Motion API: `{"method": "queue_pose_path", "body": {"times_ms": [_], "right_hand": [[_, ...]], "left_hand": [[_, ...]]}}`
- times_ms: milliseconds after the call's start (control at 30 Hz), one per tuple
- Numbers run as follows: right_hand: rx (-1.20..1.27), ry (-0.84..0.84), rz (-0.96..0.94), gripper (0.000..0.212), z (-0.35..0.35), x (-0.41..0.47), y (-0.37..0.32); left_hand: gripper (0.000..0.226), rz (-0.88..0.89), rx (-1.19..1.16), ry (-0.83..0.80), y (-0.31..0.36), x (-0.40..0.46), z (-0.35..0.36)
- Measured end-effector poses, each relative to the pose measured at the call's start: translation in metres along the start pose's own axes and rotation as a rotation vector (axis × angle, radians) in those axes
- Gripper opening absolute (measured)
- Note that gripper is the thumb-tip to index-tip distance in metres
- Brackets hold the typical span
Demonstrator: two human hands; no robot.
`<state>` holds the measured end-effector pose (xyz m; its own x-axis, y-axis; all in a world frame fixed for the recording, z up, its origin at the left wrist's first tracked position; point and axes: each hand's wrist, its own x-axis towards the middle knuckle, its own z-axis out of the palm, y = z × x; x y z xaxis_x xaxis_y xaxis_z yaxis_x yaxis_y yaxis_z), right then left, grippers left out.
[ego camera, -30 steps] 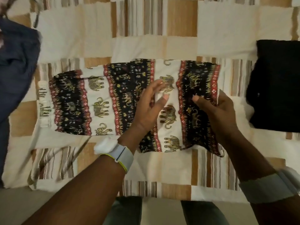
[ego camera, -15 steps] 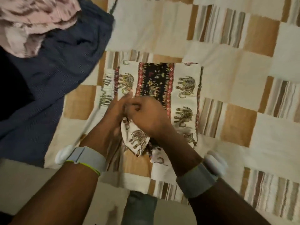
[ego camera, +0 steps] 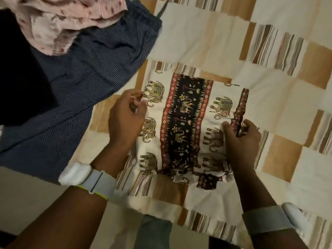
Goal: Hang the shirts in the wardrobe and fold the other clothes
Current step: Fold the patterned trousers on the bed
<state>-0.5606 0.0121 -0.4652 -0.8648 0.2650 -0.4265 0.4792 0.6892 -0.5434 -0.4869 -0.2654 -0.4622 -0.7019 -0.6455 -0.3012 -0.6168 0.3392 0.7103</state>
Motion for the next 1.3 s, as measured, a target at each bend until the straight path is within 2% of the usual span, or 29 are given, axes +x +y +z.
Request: {"method": "queue_pose_path", "body": {"times_ms": [67,133,267,367,433,500,567,667,733,800,833,900,1000,1100,1167,1300], "right_hand": [[0.057,-0.032,0.069,0.070,0.000,-0.003,0.002],[0.113,-0.123,0.107,0.049,-0.002,-0.011,0.001],[0.357,-0.364,0.201,0.024,-0.009,-0.022,0.012],[0.615,-0.586,0.380,0.029,-0.022,-0.023,0.019],[0.700,-0.707,0.423,0.037,-0.025,-0.019,0.020],[0.698,-0.766,0.351,0.037,-0.030,-0.011,0.026],[0.676,-0.791,0.264,0.033,-0.024,-0.005,0.025],[0.707,-0.783,0.244,0.033,-0.021,0.001,0.023],[0.767,-0.747,0.249,0.031,-0.044,0.009,0.037],[0.807,-0.727,0.249,0.034,-0.072,0.015,0.050],[0.826,-0.723,0.245,0.036,-0.089,0.016,0.056],[0.861,-0.677,0.230,0.034,-0.135,0.024,0.081],[0.970,-0.589,0.264,0.032,-0.208,0.030,0.126],[1.114,-0.517,0.340,0.033,-0.274,0.031,0.164],[1.146,-0.409,0.366,0.030,-0.318,0.036,0.189],[1.102,-0.207,0.316,0.056,-0.397,0.055,0.232]], "left_hand": [[0.063,-0.058,0.115,0.056,-0.006,0.000,0.003],[0.078,-0.149,0.125,-0.002,-0.002,-0.003,0.007],[0.068,-0.252,0.115,-0.090,0.008,0.001,0.009],[0.047,-0.244,0.100,-0.129,0.010,0.009,0.005],[0.044,-0.219,0.085,-0.170,0.011,0.009,0.003],[0.052,-0.156,0.124,-0.197,0.017,-0.001,0.017],[0.050,-0.089,0.169,-0.185,0.022,-0.012,0.027],[0.040,-0.074,0.139,-0.136,0.028,-0.028,0.039],[0.033,-0.121,-0.008,-0.150,0.048,-0.045,0.057],[0.011,-0.169,-0.191,-0.201,0.067,-0.059,0.072],[0.007,-0.195,-0.256,-0.253,0.076,-0.067,0.080],[0.012,-0.248,-0.374,-0.398,0.104,-0.094,0.108],[0.035,-0.283,-0.499,-0.558,0.142,-0.130,0.151],[0.043,-0.280,-0.557,-0.643,0.177,-0.161,0.199],[0.044,-0.287,-0.556,-0.720,0.209,-0.187,0.234],[0.035,-0.212,-0.517,-0.899,0.283,-0.236,0.304]]}}
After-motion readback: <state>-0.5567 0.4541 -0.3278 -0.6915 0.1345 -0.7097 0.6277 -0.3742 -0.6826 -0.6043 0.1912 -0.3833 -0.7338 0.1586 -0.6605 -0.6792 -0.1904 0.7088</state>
